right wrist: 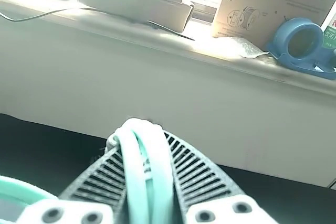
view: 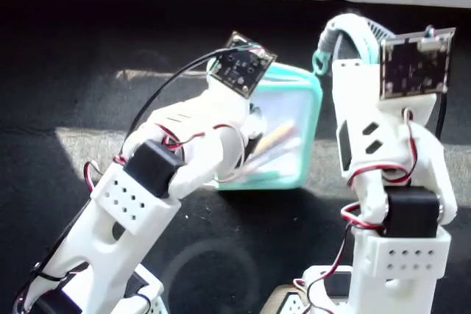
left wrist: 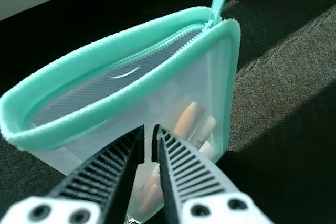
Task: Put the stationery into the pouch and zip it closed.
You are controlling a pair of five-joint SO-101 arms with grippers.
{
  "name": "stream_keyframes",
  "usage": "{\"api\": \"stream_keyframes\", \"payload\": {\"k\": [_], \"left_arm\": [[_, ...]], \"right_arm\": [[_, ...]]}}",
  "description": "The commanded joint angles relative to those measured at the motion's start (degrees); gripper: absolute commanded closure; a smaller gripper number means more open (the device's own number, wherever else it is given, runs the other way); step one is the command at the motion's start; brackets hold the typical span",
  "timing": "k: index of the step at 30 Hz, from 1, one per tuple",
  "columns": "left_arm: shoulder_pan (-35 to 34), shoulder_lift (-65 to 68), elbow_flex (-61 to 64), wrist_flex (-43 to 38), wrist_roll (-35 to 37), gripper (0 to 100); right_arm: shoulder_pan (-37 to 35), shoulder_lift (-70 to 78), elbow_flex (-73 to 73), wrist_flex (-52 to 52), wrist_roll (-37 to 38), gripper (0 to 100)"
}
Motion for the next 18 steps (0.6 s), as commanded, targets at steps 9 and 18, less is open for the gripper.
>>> {"api": "stream_keyframes", "payload": {"k": [9,18], "left_arm": [[-3.4,0.7,4.9,-12.7,-0.3,84],[-4.9,1.0,5.4,-19.9,-0.1,84]], "right_arm": [[-0.6,10.6,-28.9,11.7,0.7,99.2],[-1.3,10.9,-31.7,14.9,0.8,99.2]]}}
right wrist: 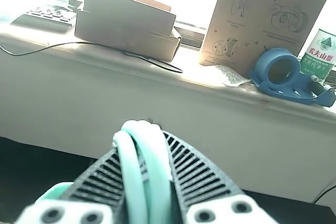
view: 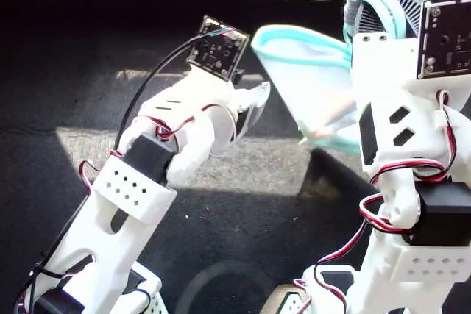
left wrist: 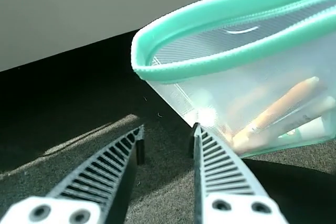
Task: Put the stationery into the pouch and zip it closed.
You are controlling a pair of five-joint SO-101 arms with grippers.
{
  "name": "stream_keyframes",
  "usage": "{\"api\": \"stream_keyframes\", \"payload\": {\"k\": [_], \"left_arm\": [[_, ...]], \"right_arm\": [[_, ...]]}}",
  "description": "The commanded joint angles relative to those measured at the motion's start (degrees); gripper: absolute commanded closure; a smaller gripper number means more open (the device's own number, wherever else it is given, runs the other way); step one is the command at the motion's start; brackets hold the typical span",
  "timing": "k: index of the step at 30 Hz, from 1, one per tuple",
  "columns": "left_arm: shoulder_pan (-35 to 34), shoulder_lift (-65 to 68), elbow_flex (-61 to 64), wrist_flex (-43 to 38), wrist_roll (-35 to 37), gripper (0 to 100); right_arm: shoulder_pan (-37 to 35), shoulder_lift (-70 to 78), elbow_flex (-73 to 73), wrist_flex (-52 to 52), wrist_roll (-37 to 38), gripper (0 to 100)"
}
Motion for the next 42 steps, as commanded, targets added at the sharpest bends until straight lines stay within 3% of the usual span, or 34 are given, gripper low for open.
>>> {"api": "stream_keyframes", "payload": {"k": [1,6,14,23,30,36,42], "left_arm": [[1.4,0.0,-1.2,-1.9,-0.1,84],[1.5,0.0,-0.7,-6.3,0.0,84],[1.3,1.2,-1.2,-8.9,0.0,84],[1.5,-7.9,-0.8,4.9,-0.2,83],[4.5,-16.4,-0.6,9.8,-0.2,83],[5.5,-8.8,3.1,1.4,-0.2,83],[1.7,-1.4,0.7,-5.9,-0.2,83]], "right_arm": [[-2.8,0.1,-3.2,0.0,1.1,99.2],[-8.3,0.1,-3.3,0.0,6.6,99.2],[-8.8,0.1,-3.6,0.0,6.7,99.2],[-7.4,3.9,-3.1,0.0,6.7,99.2],[-7.3,6.5,-3.5,-0.2,6.6,99.2],[-7.3,6.0,-3.6,-0.3,6.6,99.2],[-7.1,5.8,-3.7,-0.2,6.7,99.2]]}}
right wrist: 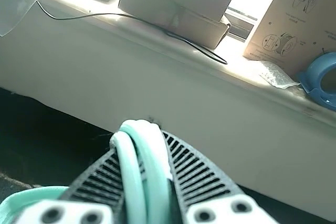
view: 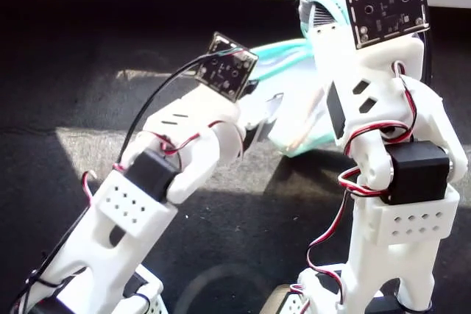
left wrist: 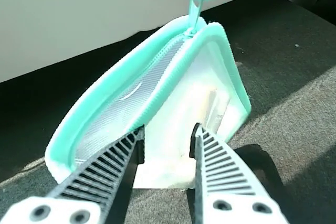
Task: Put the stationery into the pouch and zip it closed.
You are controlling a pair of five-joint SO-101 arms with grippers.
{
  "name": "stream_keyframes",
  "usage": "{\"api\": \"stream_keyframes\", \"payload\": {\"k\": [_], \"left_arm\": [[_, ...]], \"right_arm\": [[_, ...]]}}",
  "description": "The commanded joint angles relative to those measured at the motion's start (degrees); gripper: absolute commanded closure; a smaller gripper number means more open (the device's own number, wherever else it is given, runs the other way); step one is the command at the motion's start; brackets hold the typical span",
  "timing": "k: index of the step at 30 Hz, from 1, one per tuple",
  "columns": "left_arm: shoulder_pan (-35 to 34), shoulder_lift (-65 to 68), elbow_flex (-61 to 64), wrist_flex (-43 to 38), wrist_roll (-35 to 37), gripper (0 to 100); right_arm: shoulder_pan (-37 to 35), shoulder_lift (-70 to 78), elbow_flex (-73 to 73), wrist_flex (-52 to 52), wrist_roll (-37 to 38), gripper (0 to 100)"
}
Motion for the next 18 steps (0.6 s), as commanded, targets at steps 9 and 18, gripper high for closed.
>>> {"api": "stream_keyframes", "payload": {"k": [9,18], "left_arm": [[-3.9,3.8,-9.5,0.1,-0.1,83],[4.6,-4.9,-19.6,20.1,0.0,83]], "right_arm": [[0.4,-0.1,-6.6,-0.3,3.5,99.2],[0.4,0.0,-6.5,-0.3,4.9,99.2]]}}
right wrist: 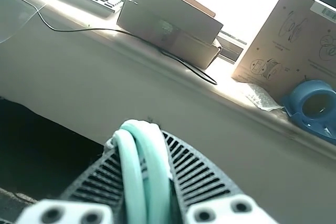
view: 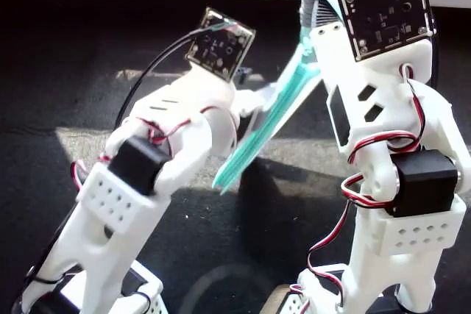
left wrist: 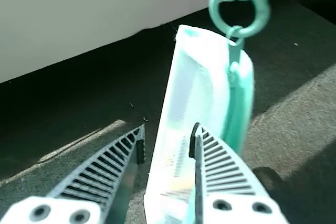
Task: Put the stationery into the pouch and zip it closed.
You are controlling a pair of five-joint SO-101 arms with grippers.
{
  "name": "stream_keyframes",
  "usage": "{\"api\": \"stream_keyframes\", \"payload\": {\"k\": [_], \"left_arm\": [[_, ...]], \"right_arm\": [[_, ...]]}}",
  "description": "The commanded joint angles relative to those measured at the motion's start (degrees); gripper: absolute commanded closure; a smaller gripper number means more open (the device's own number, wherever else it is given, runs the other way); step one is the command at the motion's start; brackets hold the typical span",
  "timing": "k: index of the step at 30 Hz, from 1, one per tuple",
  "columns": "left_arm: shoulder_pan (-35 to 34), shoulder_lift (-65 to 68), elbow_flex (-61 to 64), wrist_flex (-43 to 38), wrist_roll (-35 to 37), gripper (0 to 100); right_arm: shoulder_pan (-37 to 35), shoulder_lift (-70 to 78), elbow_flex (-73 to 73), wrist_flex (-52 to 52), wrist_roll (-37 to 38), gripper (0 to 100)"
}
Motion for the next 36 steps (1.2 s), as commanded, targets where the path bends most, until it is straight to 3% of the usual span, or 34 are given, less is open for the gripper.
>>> {"api": "stream_keyframes", "payload": {"k": [1,7,12,17,28,36], "left_arm": [[4.2,-6.7,-4.7,3.7,0.0,83],[5.2,-8.7,-0.5,2.8,0.0,83],[8.4,-6.1,5.5,-7.8,0.1,83],[9.5,5.8,3.2,-16.3,7.7,83],[9.0,13.8,-1.6,-16.7,8.4,83],[0.6,13.3,-1.5,-16.2,8.4,83]], "right_arm": [[0.6,0.0,-2.7,-0.3,0.8,99.2],[0.3,0.0,-2.7,-0.3,0.8,99.2],[0.2,0.0,-2.7,0.0,0.6,99.2],[0.2,-0.1,-2.7,0.0,0.6,99.2],[0.3,-0.1,-2.7,0.0,0.6,99.2],[0.3,-0.1,-3.0,0.0,0.8,99.2]]}}
